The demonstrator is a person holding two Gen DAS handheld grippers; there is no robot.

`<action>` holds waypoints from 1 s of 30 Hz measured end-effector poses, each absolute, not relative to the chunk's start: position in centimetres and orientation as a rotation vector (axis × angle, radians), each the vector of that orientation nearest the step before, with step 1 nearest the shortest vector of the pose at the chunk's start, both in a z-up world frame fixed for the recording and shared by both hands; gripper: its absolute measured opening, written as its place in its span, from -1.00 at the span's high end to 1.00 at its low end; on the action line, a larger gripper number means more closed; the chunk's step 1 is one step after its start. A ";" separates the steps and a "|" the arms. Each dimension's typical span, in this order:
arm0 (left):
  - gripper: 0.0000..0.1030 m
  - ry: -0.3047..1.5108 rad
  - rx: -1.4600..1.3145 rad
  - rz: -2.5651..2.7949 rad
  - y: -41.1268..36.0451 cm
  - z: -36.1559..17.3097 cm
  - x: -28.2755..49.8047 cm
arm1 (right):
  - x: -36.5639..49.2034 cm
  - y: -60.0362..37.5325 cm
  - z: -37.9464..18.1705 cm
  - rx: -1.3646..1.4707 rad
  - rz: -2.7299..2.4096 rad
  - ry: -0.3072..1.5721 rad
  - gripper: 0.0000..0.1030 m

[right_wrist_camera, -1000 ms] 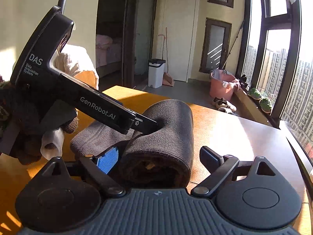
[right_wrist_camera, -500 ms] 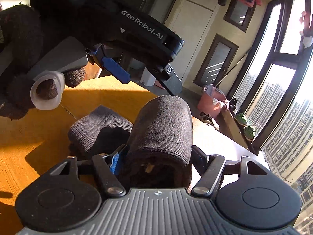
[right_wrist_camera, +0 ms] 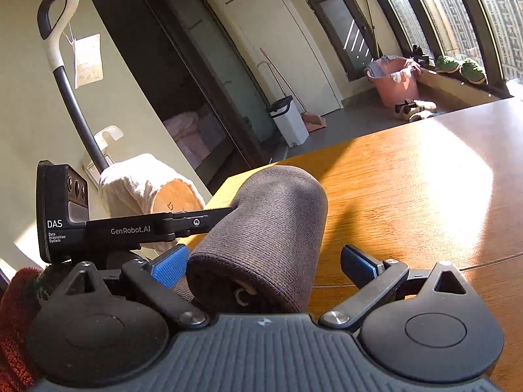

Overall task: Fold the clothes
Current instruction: 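Grip the roll with the right gripper and roll it further over the sweatshirt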

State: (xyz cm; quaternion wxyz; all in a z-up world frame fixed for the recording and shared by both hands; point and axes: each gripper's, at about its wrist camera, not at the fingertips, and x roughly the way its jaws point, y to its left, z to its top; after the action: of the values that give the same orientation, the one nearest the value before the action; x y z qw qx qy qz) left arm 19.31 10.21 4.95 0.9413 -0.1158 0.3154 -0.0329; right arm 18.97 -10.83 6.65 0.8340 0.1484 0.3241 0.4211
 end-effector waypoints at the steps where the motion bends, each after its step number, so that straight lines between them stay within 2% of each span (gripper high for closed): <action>1: -1.00 0.646 -0.241 -0.063 10.4 4.9 19.0 | 19.1 -10.4 6.1 0.313 0.904 0.703 -0.96; 3: -1.00 0.654 -0.259 -0.062 10.9 4.7 18.8 | 19.2 -9.5 5.0 0.303 0.928 0.734 -0.82; 4: -1.00 0.655 -0.274 -0.069 11.1 4.6 18.8 | 18.7 -9.0 4.9 0.273 0.928 0.736 -0.60; 7: -1.00 0.652 -0.290 -0.055 10.9 4.5 18.9 | 16.9 -9.6 5.6 0.229 0.900 0.703 -0.18; 10: -1.00 0.642 -0.311 -0.071 10.3 4.9 19.4 | 16.6 -10.8 7.0 0.112 0.848 0.646 -0.09; 12: -1.00 0.634 -0.295 -0.084 9.5 5.5 19.9 | 16.3 -11.5 8.0 0.021 0.807 0.605 -0.09; 15: -1.00 0.600 -0.285 -0.095 8.2 6.6 20.6 | 14.9 -10.1 9.1 -0.269 0.704 0.524 -0.11; 20: -1.00 0.553 -0.342 -0.172 5.9 8.0 21.3 | 12.8 -7.0 8.3 -0.553 0.644 0.439 -0.20; 24: -1.00 0.607 -0.243 -0.153 4.1 7.1 22.1 | 12.4 -5.8 8.1 -0.560 0.643 0.426 -0.32; 26: -1.00 0.611 -0.200 -0.129 4.2 6.1 22.4 | 12.5 -6.4 8.8 -0.499 0.695 0.436 -0.55; 30: -1.00 0.626 -0.238 -0.116 5.8 4.8 22.8 | 12.6 -9.2 11.4 -0.289 0.882 0.462 -0.72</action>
State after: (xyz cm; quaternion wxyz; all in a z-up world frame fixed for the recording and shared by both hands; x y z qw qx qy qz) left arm 22.83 5.81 4.82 0.9429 -0.1168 0.3068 -0.0567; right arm 12.61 -9.24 11.41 0.8687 -0.1379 0.2210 0.4213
